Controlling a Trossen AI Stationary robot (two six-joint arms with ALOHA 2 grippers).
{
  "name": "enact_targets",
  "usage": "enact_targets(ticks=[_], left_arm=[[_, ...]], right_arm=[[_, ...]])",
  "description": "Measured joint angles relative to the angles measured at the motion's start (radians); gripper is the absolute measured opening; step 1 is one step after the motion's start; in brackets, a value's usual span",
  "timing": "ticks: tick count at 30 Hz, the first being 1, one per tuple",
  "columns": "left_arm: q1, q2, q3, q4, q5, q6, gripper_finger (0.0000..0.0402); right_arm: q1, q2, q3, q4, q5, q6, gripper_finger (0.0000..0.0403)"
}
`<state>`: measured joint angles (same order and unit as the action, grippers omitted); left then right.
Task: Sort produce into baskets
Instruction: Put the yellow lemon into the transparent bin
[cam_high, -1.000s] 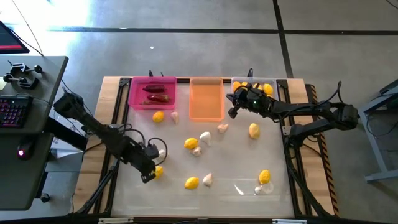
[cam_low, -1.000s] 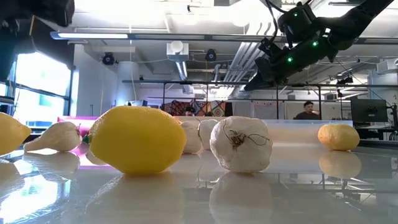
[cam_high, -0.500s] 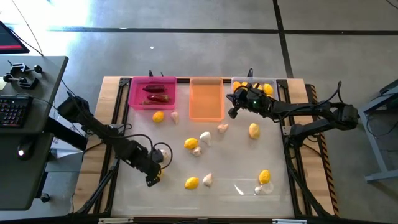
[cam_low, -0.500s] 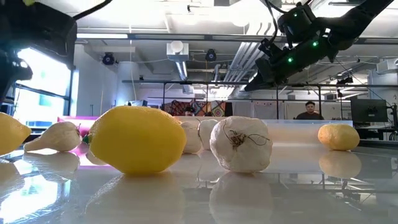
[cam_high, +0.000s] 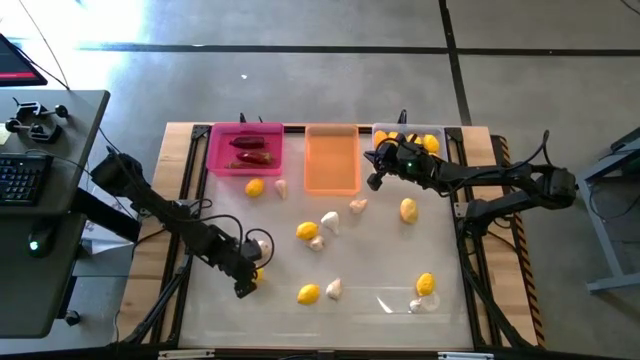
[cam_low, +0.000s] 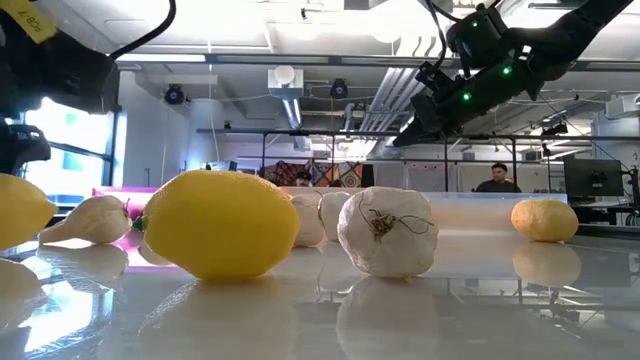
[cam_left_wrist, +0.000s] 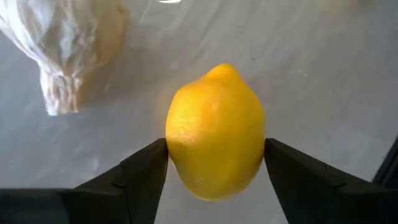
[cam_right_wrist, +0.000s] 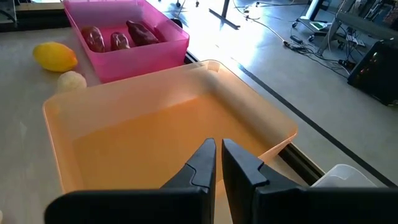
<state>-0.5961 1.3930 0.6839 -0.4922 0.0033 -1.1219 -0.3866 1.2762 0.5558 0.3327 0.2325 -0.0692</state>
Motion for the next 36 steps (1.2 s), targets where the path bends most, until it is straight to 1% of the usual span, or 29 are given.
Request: enact_targets(ticks=[3,5,10,12,14,17,18,20,23,26,29,31,33,36], left_arm=[[0.000,0.000,-0.001,-0.003,-0.008,0.033,0.0250],[0.005,0.000,0.000,-0.010,-0.012,0.062,0.0241],[0.054,-0.002,0.000,-0.016,0.012,0.202,0.0190],[0.091,-0.006,0.000,-0.019,0.024,0.287,0.0169],[0.148,-0.015,0.000,-0.018,0.038,0.390,0.0154],[0.262,-0.034,0.000,0.022,0.080,0.553,0.0145],[0.304,-0.039,0.000,0.048,0.102,0.610,0.0145],[0.389,-0.050,0.000,0.119,0.181,0.713,0.0146],[0.518,-0.053,0.000,0.253,0.357,0.839,0.0148],[0.643,-0.052,0.000,0.370,0.552,0.894,0.0147],[0.751,-0.050,0.000,0.437,0.685,0.886,0.0147],[0.798,-0.050,0.000,0.463,0.739,0.872,0.0147],[0.824,-0.050,0.000,0.471,0.769,0.869,0.0147],[0.838,-0.050,0.000,0.484,0.782,0.871,0.0147]], right_arm=[[0.000,0.000,0.000,0.000,0.000,0.000,0.0016],[0.000,0.000,0.000,0.000,0.000,-0.001,0.0016],[0.000,0.000,0.000,0.000,0.008,-0.002,0.0016],[0.000,0.000,0.000,0.000,0.008,-0.002,0.0016],[0.001,0.000,0.000,0.000,-0.019,-0.019,0.0016],[0.027,0.000,0.000,0.002,-0.070,-0.081,0.0016],[0.044,0.000,0.000,0.009,-0.081,-0.102,0.0016],[0.086,0.000,0.000,0.033,-0.107,-0.163,0.0016],[0.172,0.000,0.000,0.097,-0.142,-0.245,0.0016],[0.259,0.000,0.000,0.174,-0.148,-0.322,0.0016],[0.324,0.000,0.033,0.176,-0.148,-0.351,0.0017],[0.359,0.007,0.070,0.162,-0.148,-0.351,0.0017],[0.389,0.029,0.108,0.136,-0.148,-0.351,0.0018],[0.421,0.098,0.172,0.094,-0.155,-0.340,0.0035]])
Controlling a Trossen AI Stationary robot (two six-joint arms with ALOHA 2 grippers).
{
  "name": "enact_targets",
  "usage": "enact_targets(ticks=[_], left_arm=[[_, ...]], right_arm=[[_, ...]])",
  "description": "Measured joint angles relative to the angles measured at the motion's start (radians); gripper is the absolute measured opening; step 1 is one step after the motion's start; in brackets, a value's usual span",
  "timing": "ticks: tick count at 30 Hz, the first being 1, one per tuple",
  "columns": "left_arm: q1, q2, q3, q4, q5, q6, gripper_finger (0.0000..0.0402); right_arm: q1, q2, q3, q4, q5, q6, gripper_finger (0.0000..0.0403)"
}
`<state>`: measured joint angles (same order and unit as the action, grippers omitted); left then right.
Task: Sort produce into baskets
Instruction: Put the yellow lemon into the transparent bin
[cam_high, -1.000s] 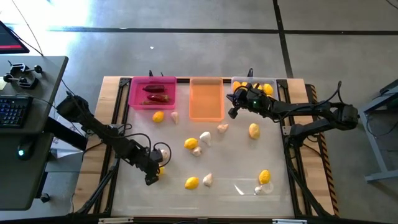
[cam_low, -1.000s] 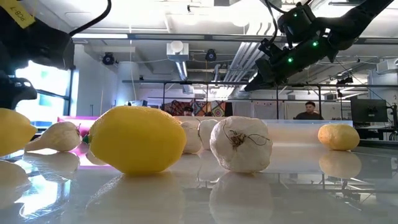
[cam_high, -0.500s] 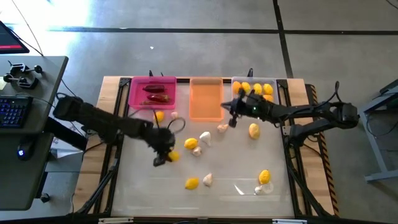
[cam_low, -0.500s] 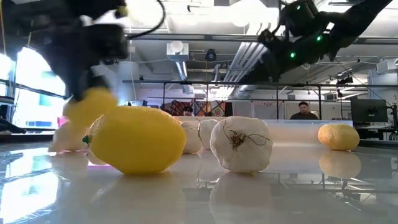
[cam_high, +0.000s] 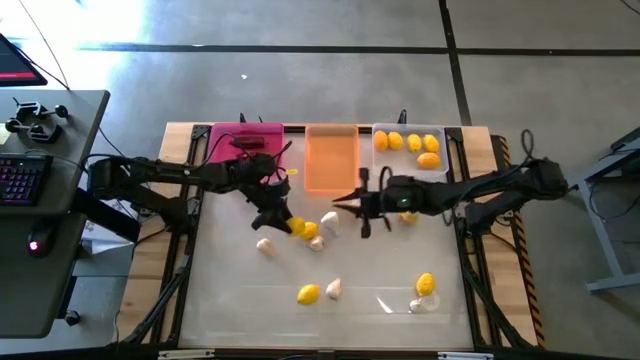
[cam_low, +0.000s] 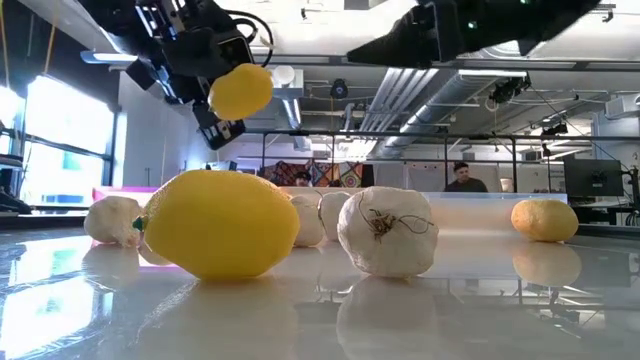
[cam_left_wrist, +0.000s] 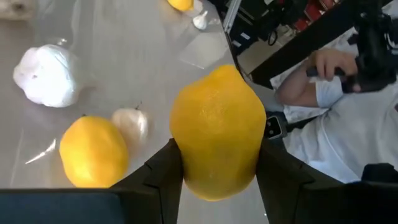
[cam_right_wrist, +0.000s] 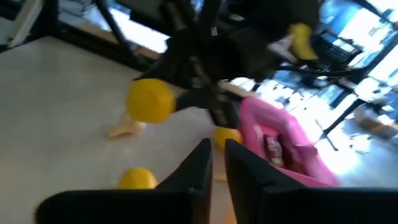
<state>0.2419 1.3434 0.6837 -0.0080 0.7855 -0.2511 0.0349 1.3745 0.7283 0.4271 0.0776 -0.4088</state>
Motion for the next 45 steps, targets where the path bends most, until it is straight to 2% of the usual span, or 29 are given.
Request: enact_targets(ticks=[5,11,16,28,36,40,45], left_arm=[[-0.001,0.000,0.000,0.007,0.001,0.000,0.0147],[-0.002,0.000,0.000,0.006,-0.001,0.009,0.0147],[-0.012,0.000,0.000,0.004,-0.001,0.019,0.0147],[-0.021,0.025,0.001,0.007,-0.006,0.020,0.0147],[-0.022,0.069,0.001,0.133,0.055,-0.009,0.0147],[-0.022,0.064,0.001,0.135,0.060,-0.009,0.0147],[-0.022,0.066,0.001,0.133,0.063,-0.009,0.0147]], right_arm=[[0.019,0.158,0.159,-0.096,-0.014,0.066,0.0110],[0.020,0.326,0.382,-0.281,-0.130,0.123,0.0208],[0.020,0.418,0.483,-0.335,-0.157,0.120,0.0251],[0.025,0.433,0.496,-0.287,-0.218,0.089,0.0256],[0.025,0.452,0.497,-0.317,-0.220,0.086,0.0256],[0.025,0.453,0.497,-0.315,-0.221,0.086,0.0256],[0.025,0.453,0.496,-0.303,-0.222,0.086,0.0238]])
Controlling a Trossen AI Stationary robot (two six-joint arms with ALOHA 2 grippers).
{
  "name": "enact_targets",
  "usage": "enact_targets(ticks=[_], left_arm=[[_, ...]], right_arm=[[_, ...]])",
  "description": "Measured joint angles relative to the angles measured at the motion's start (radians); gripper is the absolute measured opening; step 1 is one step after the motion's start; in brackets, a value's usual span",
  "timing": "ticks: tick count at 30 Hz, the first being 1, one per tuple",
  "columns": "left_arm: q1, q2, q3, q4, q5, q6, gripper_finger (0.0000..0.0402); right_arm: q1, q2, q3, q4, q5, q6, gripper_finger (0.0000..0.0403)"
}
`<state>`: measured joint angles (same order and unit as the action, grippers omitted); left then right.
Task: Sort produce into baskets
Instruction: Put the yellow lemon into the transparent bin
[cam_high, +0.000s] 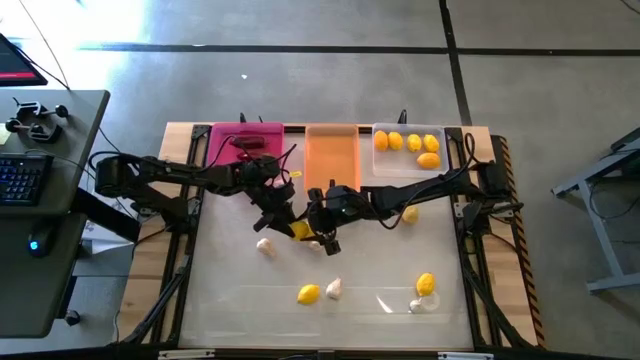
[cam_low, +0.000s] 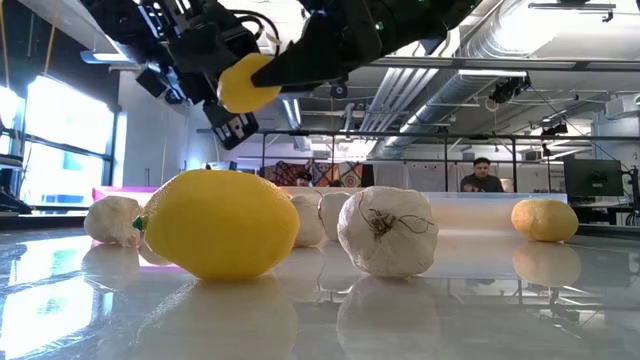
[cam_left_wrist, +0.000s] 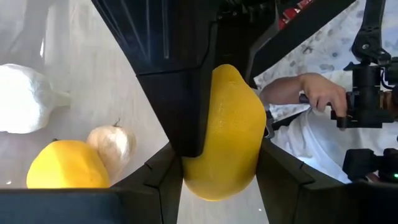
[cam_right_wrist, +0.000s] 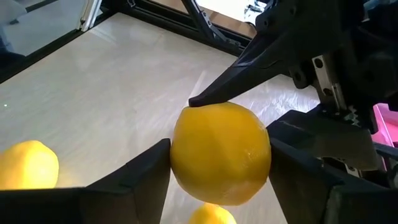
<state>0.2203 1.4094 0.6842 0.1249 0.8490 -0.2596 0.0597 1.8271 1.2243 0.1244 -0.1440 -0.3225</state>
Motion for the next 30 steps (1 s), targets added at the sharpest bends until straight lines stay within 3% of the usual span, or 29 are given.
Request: enact_targets(ticks=[5,10,15,20,30], left_arm=[[0.001,0.000,0.000,-0.003,-0.020,0.017,0.0154],[0.000,-0.002,0.000,-0.021,-0.143,0.125,0.0193],[0.006,-0.015,0.002,-0.017,-0.285,0.257,0.0235],[0.005,-0.017,-0.002,0.000,-0.414,0.423,0.0247],[0.016,-0.019,-0.001,0.091,-0.415,0.499,0.0248]], right_arm=[[0.000,0.000,-0.001,0.004,0.007,-0.002,0.0192],[-0.001,-0.019,-0.005,-0.050,0.064,-0.008,0.0170],[0.001,-0.061,-0.005,-0.164,0.253,0.048,0.0168],[-0.022,-0.101,0.004,-0.232,0.495,0.147,0.0167],[-0.166,-0.180,0.000,-0.616,0.691,0.366,0.0166]])
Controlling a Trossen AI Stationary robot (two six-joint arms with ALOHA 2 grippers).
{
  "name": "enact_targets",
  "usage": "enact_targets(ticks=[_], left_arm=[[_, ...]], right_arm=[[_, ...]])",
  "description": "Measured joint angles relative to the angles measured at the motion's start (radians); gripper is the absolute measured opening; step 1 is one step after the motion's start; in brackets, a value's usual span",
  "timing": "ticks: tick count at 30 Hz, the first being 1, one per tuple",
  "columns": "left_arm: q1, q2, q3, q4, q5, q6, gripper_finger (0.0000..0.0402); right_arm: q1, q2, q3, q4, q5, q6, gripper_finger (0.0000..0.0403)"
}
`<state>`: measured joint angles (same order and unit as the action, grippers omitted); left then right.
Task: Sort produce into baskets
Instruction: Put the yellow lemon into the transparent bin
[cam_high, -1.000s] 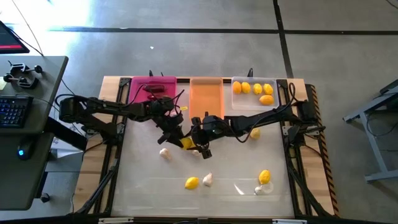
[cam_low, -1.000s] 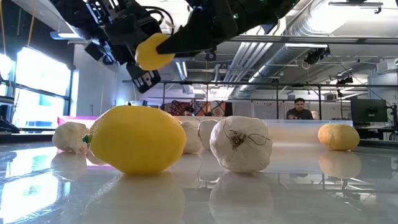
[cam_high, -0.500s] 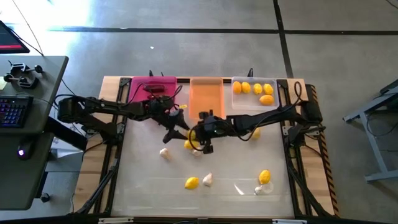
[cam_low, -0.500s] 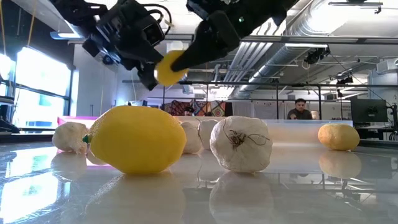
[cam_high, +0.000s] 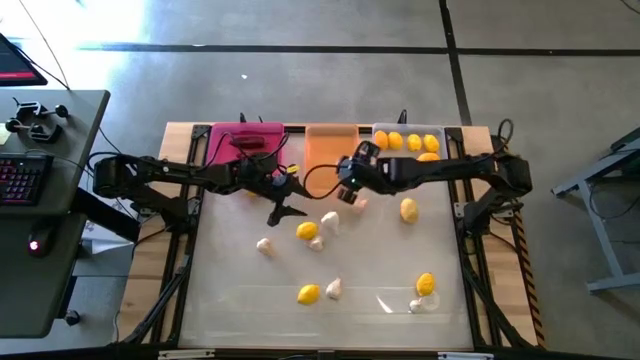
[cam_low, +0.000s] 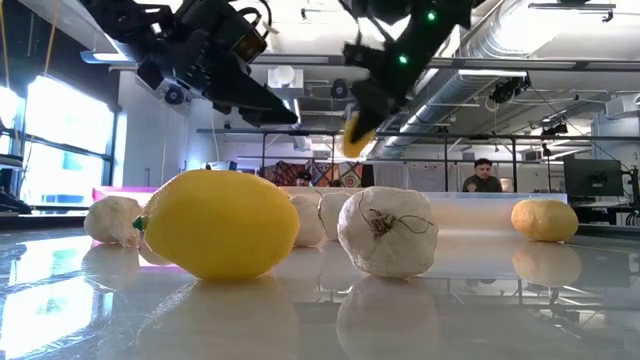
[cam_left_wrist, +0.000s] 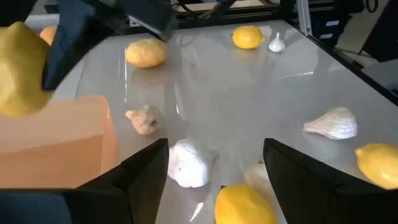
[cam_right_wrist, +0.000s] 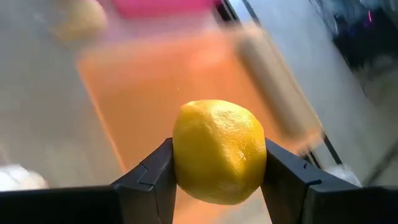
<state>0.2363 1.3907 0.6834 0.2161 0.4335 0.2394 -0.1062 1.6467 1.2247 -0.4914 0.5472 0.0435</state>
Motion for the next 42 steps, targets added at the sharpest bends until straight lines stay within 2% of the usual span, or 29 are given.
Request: enact_targets(ticks=[6,10,14,25,29,35,42], left_arm=[[0.000,0.005,0.000,0.022,0.002,0.000,0.0248],[-0.003,0.027,0.000,0.104,0.006,-0.014,0.0248],[-0.002,0.062,0.000,0.217,0.008,-0.039,0.0245],[-0.002,0.223,0.000,0.502,0.008,-0.108,0.0235],[-0.002,0.233,0.000,0.521,0.009,-0.116,0.0234],[0.001,0.233,0.000,0.523,0.009,-0.114,0.0234],[0.006,0.233,0.000,0.526,0.009,-0.113,0.0234]], right_arm=[[-0.125,-0.069,0.000,-0.225,0.028,0.125,0.0166],[-0.221,-0.076,-0.002,-0.351,0.029,0.186,0.0166],[-0.320,-0.076,-0.038,-0.398,0.020,0.191,0.0166],[-0.537,-0.074,-0.101,-0.434,-0.217,0.135,0.0165],[-0.582,-0.074,-0.146,-0.434,-0.266,0.138,0.0165],[-0.610,-0.074,-0.213,-0.421,-0.268,0.136,0.0165],[-0.614,-0.074,-0.180,-0.521,-0.244,0.129,0.0165]])
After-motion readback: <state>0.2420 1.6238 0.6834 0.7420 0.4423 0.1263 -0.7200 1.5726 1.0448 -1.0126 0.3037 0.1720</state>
